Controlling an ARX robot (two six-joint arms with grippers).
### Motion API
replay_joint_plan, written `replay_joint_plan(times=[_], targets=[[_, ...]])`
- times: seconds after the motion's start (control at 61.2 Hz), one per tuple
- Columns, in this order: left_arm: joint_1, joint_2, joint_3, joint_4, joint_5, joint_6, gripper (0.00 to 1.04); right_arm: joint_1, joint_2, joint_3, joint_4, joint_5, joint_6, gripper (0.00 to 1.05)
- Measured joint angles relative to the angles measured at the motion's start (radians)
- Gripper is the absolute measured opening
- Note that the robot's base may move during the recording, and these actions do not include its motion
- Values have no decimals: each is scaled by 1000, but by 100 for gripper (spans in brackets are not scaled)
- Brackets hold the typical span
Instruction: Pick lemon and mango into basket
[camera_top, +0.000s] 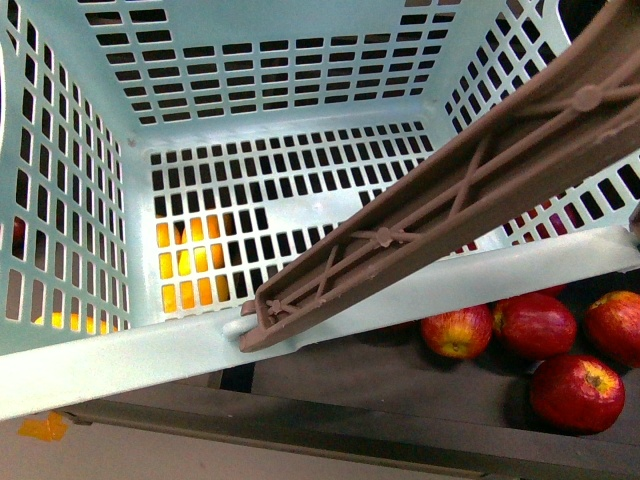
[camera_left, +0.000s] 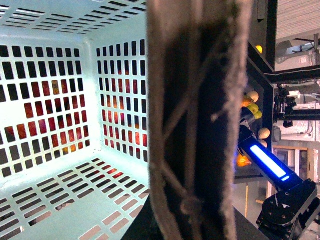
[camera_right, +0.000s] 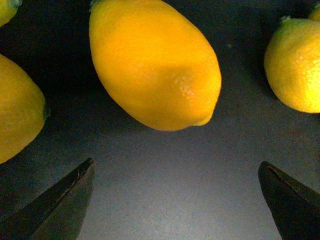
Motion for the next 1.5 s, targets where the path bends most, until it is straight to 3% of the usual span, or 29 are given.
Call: replay_joint_plan(times=[0.229, 0.376, 0.539, 1.372, 1.421, 1.503], targets=[[0, 0, 0, 0, -2, 0, 5, 12, 119, 229, -109, -4, -46, 96], [0, 0, 0, 0, 0, 0, 5, 22, 276, 520, -275, -11, -59, 96], [0, 0, 0, 0, 0, 0, 5, 26, 348, 632, -332, -8, -63, 96], [0, 0, 0, 0, 0, 0, 5, 39, 378, 726, -316, 21, -49, 96], [0, 0, 0, 0, 0, 0, 5, 39, 380, 726, -317, 22, -48, 93], [0, 0, 0, 0, 0, 0, 5, 40, 383, 726, -323, 34, -49, 78]])
